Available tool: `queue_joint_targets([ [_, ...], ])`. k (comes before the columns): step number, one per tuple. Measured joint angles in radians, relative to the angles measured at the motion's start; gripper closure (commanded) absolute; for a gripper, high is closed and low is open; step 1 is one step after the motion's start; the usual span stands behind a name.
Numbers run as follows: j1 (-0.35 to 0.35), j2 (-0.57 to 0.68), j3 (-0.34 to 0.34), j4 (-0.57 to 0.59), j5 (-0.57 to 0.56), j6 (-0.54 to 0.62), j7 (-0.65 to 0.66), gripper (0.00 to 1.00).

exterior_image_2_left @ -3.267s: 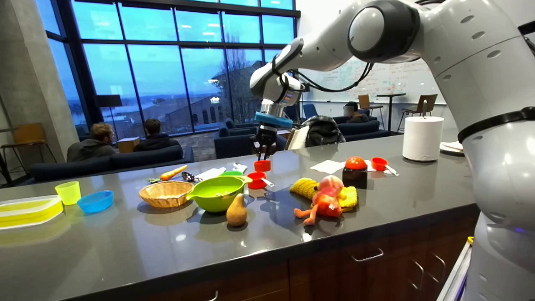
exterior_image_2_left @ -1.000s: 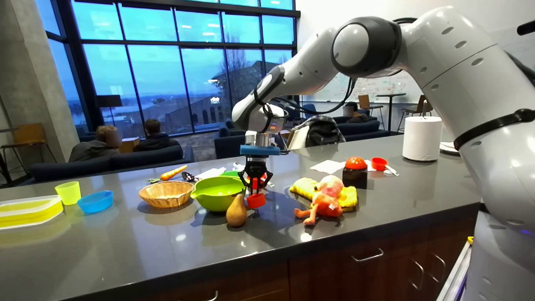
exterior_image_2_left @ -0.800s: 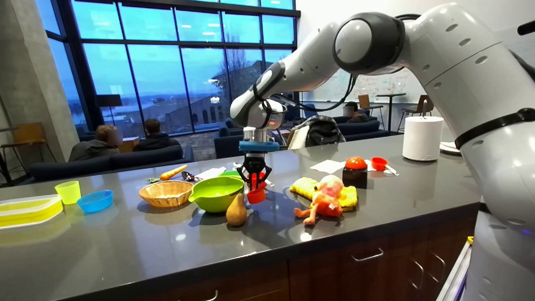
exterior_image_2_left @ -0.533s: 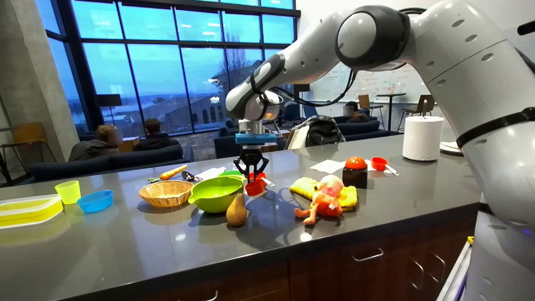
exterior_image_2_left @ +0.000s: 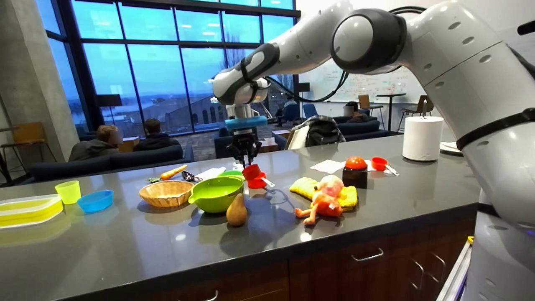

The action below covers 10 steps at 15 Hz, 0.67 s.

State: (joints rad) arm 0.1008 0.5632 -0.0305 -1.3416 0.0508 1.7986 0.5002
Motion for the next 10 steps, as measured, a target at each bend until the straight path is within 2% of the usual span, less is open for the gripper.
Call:
queue_joint_targets([
  [4, 0.023, 0.087, -0.008, 0.165, -0.067, -0.061, 0.036, 0.96],
  [10, 0.079, 0.286, -0.070, 0.450, -0.205, -0.163, 0.140, 0.96],
])
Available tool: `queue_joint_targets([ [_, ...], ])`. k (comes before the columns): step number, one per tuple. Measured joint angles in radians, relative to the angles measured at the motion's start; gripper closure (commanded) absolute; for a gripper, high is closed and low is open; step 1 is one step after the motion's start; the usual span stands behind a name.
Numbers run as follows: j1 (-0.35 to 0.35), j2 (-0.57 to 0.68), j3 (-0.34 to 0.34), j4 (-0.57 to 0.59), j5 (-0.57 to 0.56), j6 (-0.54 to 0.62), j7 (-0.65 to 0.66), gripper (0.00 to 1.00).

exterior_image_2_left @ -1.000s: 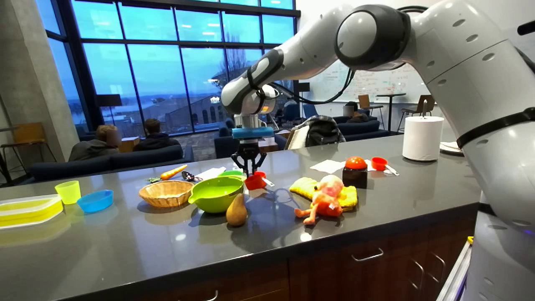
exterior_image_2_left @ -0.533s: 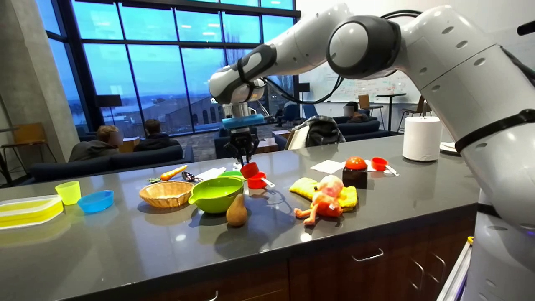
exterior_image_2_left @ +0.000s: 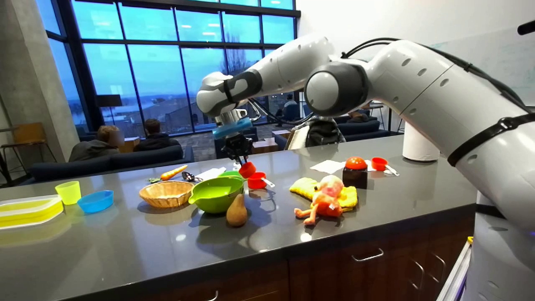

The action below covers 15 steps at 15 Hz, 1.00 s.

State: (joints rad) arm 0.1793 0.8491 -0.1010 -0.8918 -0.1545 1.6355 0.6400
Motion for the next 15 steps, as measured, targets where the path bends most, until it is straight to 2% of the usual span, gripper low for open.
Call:
queue_joint_targets([
  [4, 0.043, 0.109, -0.041, 0.155, -0.080, -0.121, 0.061, 0.96],
  [8, 0.075, 0.158, -0.068, 0.260, -0.126, -0.225, 0.089, 0.96],
  [12, 0.079, 0.166, -0.062, 0.314, -0.108, -0.262, 0.092, 0.96],
  [15, 0.055, 0.167, -0.031, 0.341, -0.032, -0.258, 0.093, 0.96],
])
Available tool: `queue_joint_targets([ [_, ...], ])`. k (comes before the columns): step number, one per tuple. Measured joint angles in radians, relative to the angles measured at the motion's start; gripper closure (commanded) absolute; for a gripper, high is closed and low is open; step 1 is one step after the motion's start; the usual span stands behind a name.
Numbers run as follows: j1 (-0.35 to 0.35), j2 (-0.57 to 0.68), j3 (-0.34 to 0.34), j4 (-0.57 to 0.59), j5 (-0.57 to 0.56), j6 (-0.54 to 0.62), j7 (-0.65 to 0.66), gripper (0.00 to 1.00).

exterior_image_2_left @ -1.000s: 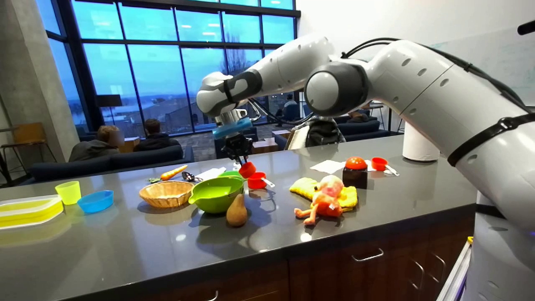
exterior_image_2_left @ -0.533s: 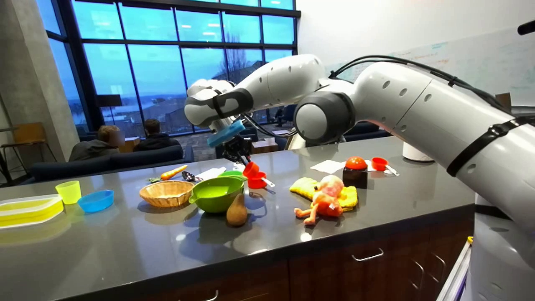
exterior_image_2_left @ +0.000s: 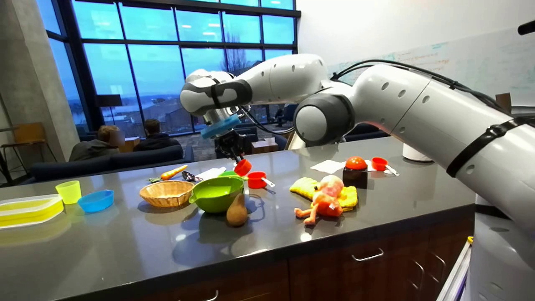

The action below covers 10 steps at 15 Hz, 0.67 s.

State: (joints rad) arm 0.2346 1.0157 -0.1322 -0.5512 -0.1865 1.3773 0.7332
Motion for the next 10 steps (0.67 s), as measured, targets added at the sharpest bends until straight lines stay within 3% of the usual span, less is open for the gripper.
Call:
queue_joint_targets([
  [10, -0.135, 0.021, 0.135, 0.019, 0.287, 0.158, 0.017, 0.96],
])
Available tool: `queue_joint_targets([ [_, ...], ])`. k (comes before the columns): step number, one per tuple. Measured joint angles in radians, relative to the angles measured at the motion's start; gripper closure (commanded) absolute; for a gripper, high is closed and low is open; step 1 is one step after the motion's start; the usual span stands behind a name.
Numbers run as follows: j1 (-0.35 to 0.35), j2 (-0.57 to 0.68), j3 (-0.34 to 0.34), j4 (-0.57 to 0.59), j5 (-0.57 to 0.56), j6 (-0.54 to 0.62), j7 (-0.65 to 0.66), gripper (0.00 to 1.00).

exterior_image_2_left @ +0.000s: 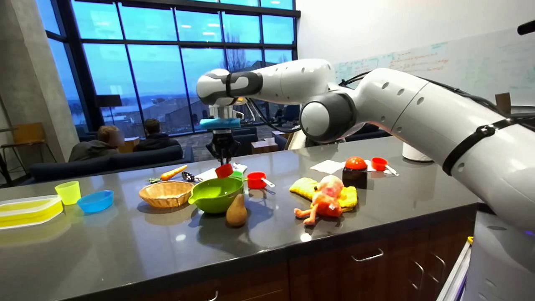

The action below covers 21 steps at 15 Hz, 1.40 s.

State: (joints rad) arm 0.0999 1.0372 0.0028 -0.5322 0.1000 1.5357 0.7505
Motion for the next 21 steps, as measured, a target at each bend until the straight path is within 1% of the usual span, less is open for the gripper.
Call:
queue_joint_targets([
  [3, -0.008, 0.029, 0.031, 0.000, 0.044, 0.060, -0.001, 0.96],
  [6, -0.006, 0.067, 0.058, 0.000, 0.064, 0.111, -0.001, 0.96],
  [12, -0.006, 0.110, 0.080, 0.000, 0.066, 0.145, -0.003, 0.96],
  [13, -0.006, 0.111, 0.080, 0.000, 0.066, 0.145, -0.005, 0.86],
  [14, -0.007, 0.112, 0.080, 0.000, 0.066, 0.145, -0.008, 0.57],
  [15, -0.007, 0.112, 0.080, 0.000, 0.066, 0.145, -0.011, 0.57],
  [17, -0.008, 0.112, 0.080, 0.001, 0.066, 0.145, -0.015, 0.47],
  [21, -0.008, 0.112, 0.080, 0.003, 0.066, 0.145, -0.020, 0.19],
])
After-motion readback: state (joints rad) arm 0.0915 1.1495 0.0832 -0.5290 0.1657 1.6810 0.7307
